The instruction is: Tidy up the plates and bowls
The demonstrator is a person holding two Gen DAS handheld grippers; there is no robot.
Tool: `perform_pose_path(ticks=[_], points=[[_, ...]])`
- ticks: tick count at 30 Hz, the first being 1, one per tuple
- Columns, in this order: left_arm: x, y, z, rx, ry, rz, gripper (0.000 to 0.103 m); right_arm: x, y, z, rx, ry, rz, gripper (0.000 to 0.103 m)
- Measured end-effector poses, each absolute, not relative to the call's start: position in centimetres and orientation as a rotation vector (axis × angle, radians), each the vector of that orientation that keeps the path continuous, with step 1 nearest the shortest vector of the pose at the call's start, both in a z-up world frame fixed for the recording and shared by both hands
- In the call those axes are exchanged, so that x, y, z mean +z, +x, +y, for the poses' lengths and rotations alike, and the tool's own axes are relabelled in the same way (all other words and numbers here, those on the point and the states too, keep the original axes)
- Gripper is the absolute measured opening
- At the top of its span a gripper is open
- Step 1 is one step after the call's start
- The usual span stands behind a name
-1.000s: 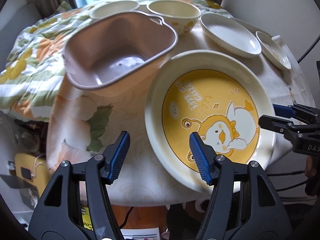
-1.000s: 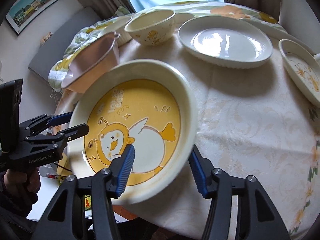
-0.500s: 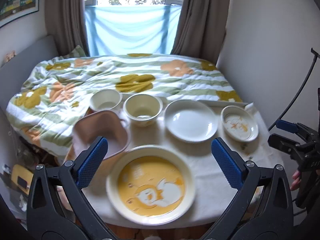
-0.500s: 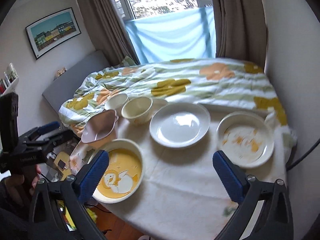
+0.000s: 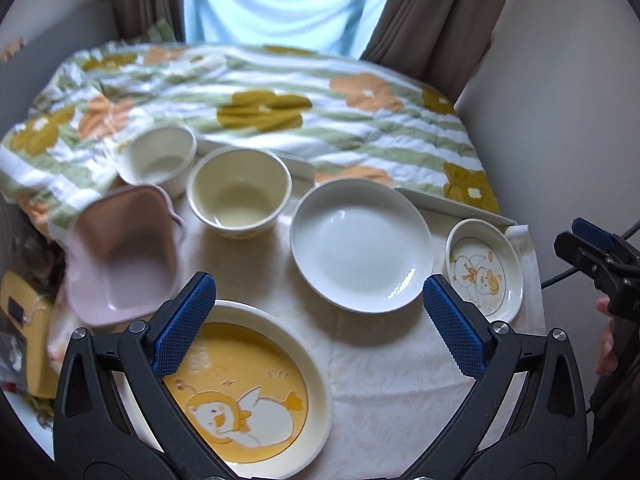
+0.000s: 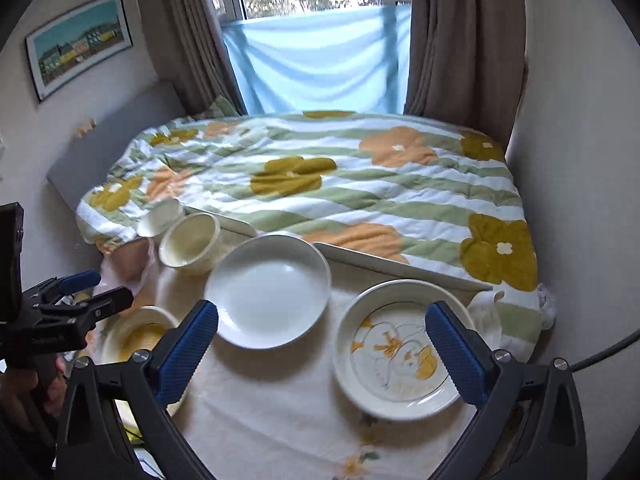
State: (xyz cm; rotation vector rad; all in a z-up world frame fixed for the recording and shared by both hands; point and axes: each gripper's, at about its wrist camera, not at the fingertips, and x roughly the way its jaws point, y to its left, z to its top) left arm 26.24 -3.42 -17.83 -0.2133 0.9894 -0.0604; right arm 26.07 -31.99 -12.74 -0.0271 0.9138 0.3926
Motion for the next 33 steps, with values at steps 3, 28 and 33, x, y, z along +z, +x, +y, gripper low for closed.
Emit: perform_pose_path(ticks=[3,28,33], points=[[-20.9,28.9,-3.1,-0.061,-0.25,1.077,0.102,-15.4,29.5,-31.4,0.427,-0.034,0.994,0.103],[-30.3,35.3,-3.3,-0.072,-0.264,1.325,0.017,-28.6,38.4,-26.9,0.679,-0.138,1.317,0.017],[-30.2,35.4,-3.6,-0.065,-0.258,1.32,0.017,-28.6,38.3,-26.5,0.692,-0.145,1.319,0.014]])
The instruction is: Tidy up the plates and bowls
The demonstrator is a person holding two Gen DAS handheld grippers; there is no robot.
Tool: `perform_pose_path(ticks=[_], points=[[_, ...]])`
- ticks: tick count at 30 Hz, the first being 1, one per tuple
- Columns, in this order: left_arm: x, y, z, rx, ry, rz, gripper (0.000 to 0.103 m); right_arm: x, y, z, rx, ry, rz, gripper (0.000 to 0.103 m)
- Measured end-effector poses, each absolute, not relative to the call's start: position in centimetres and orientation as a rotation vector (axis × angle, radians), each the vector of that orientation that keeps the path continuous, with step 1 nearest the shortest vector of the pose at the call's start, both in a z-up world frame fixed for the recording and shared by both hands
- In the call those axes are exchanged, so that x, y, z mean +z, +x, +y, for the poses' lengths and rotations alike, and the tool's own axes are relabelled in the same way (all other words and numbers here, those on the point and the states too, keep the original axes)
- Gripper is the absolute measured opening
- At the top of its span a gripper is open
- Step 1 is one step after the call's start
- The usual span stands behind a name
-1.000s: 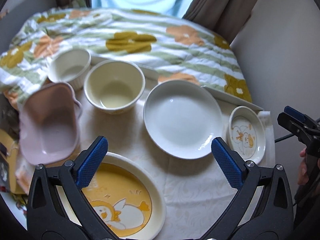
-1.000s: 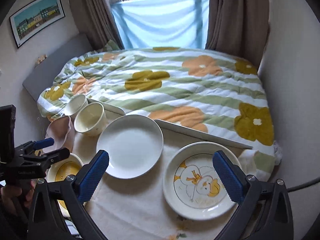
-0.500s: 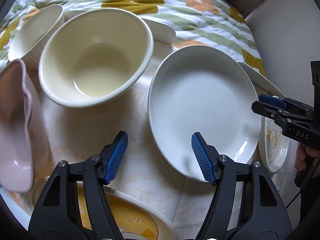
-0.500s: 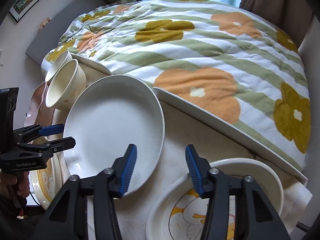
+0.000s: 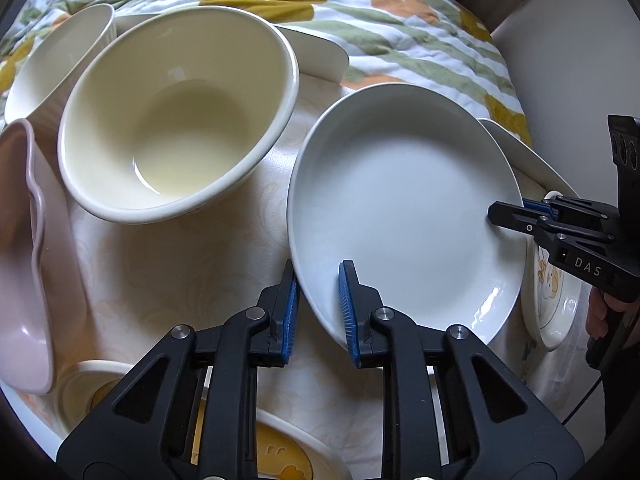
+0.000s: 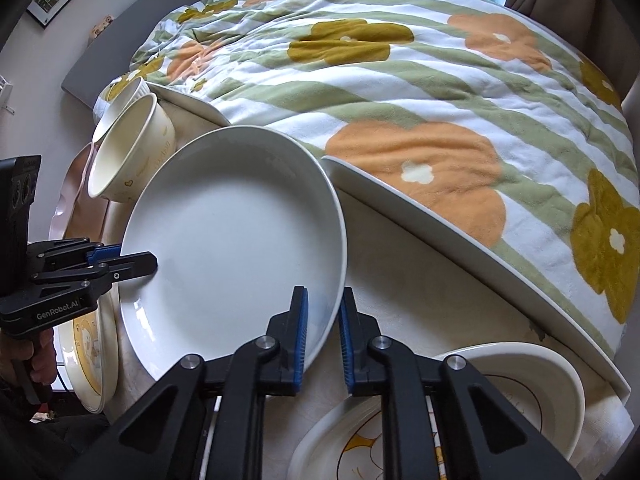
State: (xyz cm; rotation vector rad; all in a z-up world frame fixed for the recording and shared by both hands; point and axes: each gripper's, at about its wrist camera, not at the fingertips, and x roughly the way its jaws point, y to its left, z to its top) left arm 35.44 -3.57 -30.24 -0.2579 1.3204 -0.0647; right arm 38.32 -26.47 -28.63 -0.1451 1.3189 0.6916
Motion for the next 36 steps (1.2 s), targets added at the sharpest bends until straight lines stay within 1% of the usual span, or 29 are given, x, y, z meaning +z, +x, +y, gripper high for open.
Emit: perform_pose_path(ticks=[9,17,23,29,33,36], points=[[-29.1,34.9,-3.7,-0.058,-0.219,1.282,0.017,-27.7,37.0,-26.9,0.688,-0.133,1.285,0.014],[-25.5,32.7,-3.6,-0.081,-0.205,1.204,0.017,-24.0,33.9,-27.8,0.663,-0.09,1.21,0.014],[-20.9,28.4,-2.9,-0.118,-0.192,1.109,0.017,-19.5,29.6,-28.0,0.638,-0.059,1.127,0.014],[-17.0,23.6,-1.0,-0.119,-0.194,1.067,0.017,-15.7,24.6,-27.0,0.654,-0.047,1.066,0.014],[-15.6,20.5,0.6,-0.111,-0.172,1.053,0.017,-14.7,21.5,-25.4,0.672,-0.043,1.049,0.014],[-15.5,18.8,2.0,-0.104,-0.167,1.054,0.017,-15.1,19.7,-24.4,0.67,-0.023,1.055,0.014]])
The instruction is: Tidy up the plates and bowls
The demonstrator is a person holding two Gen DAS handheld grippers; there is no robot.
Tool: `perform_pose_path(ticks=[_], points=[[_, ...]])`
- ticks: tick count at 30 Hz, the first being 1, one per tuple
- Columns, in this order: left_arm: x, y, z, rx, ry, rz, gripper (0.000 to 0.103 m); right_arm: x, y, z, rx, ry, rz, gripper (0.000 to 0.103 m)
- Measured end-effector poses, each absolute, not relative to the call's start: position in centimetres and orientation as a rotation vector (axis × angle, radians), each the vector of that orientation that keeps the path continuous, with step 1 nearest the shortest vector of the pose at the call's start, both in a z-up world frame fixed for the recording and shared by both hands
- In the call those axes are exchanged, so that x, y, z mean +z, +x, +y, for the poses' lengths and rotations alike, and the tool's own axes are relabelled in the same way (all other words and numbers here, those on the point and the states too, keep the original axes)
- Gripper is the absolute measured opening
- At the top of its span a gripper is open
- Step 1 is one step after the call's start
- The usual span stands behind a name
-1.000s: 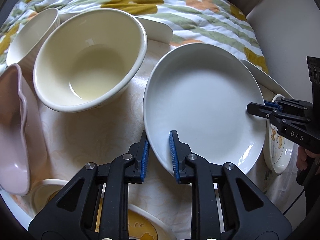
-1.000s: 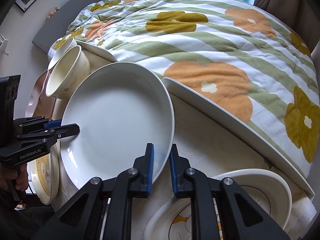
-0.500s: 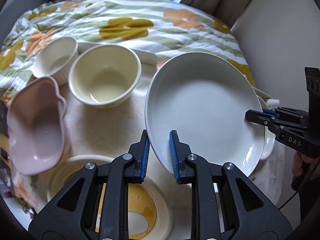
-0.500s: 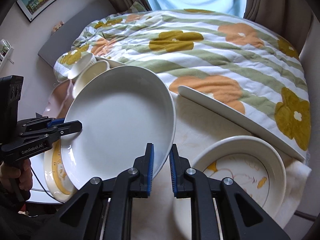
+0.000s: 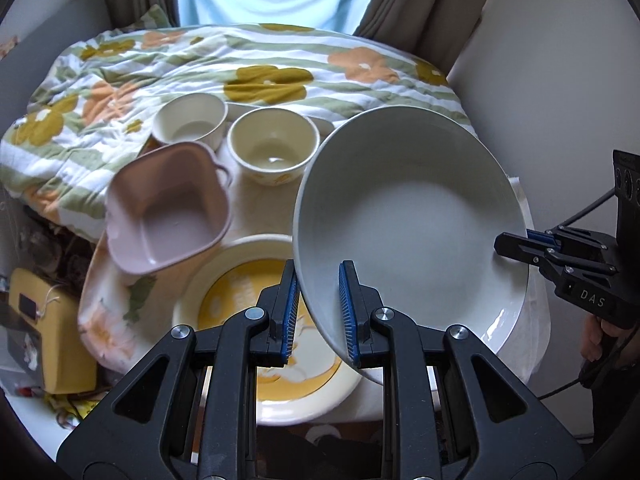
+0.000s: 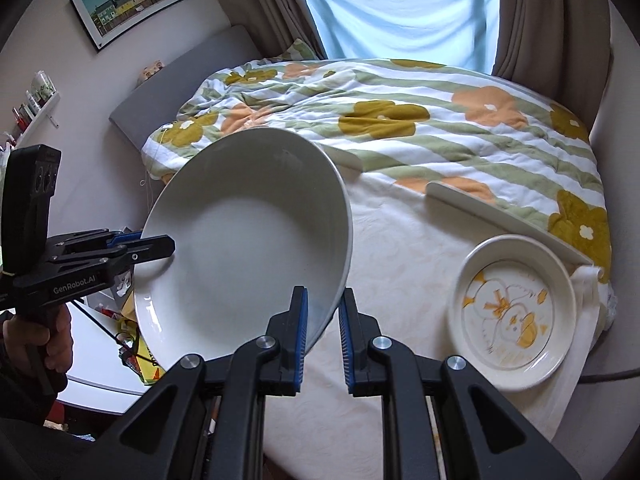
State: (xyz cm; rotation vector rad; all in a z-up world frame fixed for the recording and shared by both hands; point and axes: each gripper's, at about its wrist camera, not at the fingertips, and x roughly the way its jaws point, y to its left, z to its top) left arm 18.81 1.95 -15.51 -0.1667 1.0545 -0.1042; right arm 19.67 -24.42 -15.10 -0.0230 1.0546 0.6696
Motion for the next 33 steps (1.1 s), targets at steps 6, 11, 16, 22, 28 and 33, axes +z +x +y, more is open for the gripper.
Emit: perform_pose_path(ticks=[6,11,16,22,28,33], points=[[-17.8,16.6,4.5,-0.139,-0.165,1.094,0.017,-17.5,16.1,-22.1,0.622,0.036,1.092,0.014],[-21.2,16.5,6.6,-0.184,-0.169,1.16,0.017,-20.3,14.7,-20.1,0.541,0.086,1.147,0.014],[-24.6,17.5,8.3,-0.244,-0.157,1.213,0.017,-22.5,14.0,-18.2,0.446,0.103,1.182,0.014],[-27.1,18.5,8.7,-0.283,-0.078,1.247,0.017,-24.0,13.6,-16.9,0.354,0.134,1.205,0.014],[-28.6,19.2,8.7,-0.305,-0.027,1.264,0.017,-24.5,13.2,-15.9,0.295,0.143,1.219,0.014],[-29.0,19.4,8.3,-0.302,0.052,1.251,0.017,-24.5,13.2,-15.4,0.263,0.139,1.219,0.014]])
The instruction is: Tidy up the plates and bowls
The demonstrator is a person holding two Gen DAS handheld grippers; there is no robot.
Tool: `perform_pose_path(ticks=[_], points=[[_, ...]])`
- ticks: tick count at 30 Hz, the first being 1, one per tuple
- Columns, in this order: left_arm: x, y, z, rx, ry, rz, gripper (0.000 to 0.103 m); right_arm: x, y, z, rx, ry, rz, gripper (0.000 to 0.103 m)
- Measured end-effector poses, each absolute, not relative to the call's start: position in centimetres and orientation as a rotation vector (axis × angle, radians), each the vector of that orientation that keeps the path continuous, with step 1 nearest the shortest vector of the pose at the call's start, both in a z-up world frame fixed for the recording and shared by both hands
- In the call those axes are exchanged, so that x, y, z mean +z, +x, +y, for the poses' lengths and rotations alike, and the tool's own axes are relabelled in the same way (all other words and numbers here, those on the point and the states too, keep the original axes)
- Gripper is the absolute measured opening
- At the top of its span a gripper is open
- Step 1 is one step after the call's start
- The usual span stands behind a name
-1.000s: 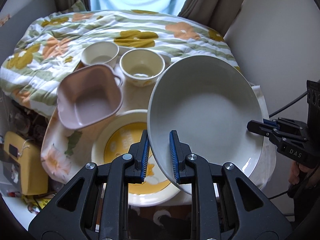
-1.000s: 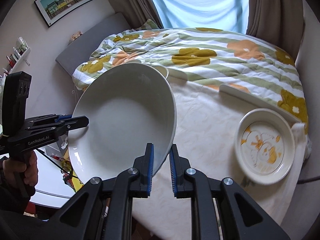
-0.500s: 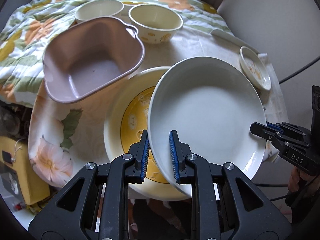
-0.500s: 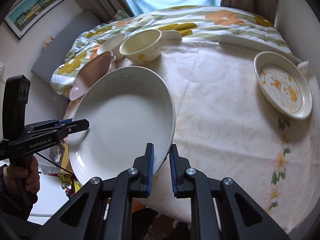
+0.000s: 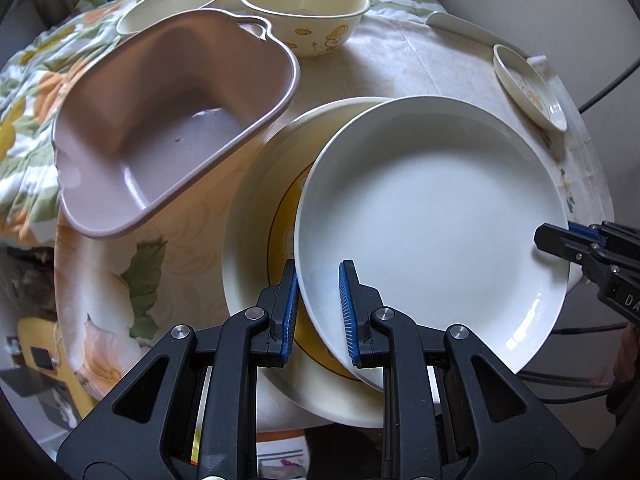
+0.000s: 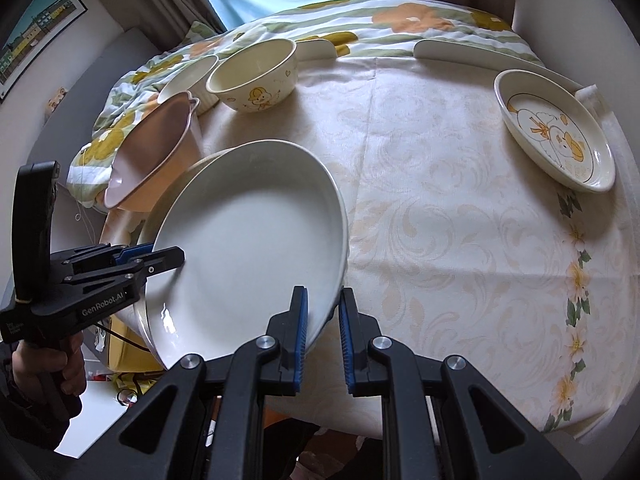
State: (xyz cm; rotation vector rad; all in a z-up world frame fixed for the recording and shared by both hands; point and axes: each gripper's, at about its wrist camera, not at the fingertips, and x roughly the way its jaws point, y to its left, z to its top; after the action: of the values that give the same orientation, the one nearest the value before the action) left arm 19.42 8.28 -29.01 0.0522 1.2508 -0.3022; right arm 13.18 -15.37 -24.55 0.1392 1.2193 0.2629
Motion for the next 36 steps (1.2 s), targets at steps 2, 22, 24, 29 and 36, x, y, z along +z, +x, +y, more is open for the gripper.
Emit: perform_pose_path(ticks=[2,22,24,29,36], points=[[-28.9,19.5,7.9,-0.291,0.092,1.238,0.017,-24.5,13.2,-15.1,0.256,0.134,1.219,0.014],[-28.5,18.0,5.9,-0.166,0.405,1.1,0.017,-24.8,13.0,-12.5,0.214,-0.006,1.221,0.014],[-28.5,17.8,5.7,-0.162,0.422,1.09,0.017,-24.8,12.9,-12.4,0.208,-0.02,1.222,0.014],[-28.5,17.3,5.4,-0.14,0.453,1.074,0.017,-24.9,12.9,-12.0,0.185,-0.037,1.222,0.014],[-28.3,16.7,5.1,-0.115,0.482,1.058,0.017,-24.8,12.8,-11.5,0.181,-0.08,1.216,0.014]])
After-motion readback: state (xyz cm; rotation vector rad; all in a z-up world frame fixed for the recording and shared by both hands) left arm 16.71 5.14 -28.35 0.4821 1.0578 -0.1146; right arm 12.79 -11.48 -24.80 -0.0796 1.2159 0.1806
